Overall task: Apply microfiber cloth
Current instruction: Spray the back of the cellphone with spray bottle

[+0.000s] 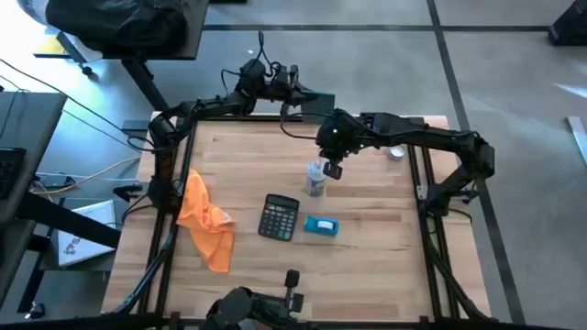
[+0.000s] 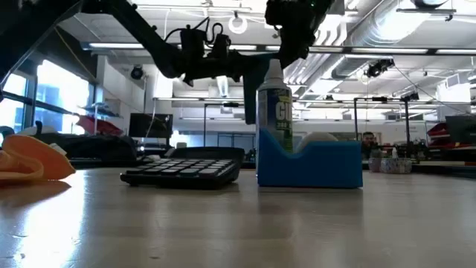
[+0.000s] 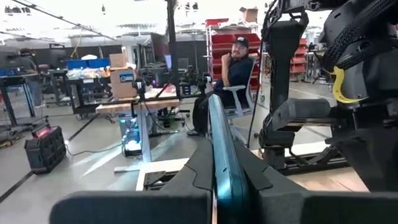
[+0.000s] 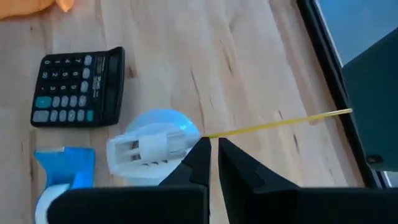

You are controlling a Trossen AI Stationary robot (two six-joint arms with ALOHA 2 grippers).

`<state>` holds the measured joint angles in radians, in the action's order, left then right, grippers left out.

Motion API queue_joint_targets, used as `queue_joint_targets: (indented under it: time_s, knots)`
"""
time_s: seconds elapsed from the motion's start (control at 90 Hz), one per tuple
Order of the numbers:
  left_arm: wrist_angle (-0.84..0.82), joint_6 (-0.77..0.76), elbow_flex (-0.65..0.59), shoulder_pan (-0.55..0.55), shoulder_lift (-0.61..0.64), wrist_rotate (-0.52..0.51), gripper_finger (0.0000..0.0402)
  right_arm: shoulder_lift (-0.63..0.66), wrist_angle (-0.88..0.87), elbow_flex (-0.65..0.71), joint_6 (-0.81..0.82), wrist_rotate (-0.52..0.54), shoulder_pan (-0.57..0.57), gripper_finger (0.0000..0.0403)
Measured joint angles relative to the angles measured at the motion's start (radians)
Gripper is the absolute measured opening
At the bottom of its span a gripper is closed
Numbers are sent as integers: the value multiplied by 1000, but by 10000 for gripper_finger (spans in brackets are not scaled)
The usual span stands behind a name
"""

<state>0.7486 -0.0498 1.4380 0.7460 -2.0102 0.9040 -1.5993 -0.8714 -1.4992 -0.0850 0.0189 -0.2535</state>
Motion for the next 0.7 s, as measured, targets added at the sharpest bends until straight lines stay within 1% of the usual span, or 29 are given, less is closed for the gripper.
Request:
queue_joint_targets:
  time_s: [0.156, 0.3, 0.478, 0.6, 0.7]
  knots:
    - [0, 0, 0, 0, 0, 1, 0, 2, 5, -24, -26, 3, -1, 0]
    - [0, 1, 0, 0, 0, 1, 0, 2, -3, -24, -28, -55, -15, 0]
    - [1, 2, 0, 0, 0, 9, 0, 2, 17, -24, -67, -59, -27, 0]
    - [1, 2, 0, 0, 0, 12, 0, -9, 16, -24, -79, -100, -37, 0]
    - [2, 2, 0, 0, 0, 11, 0, -23, 15, -24, -93, -108, -44, 0]
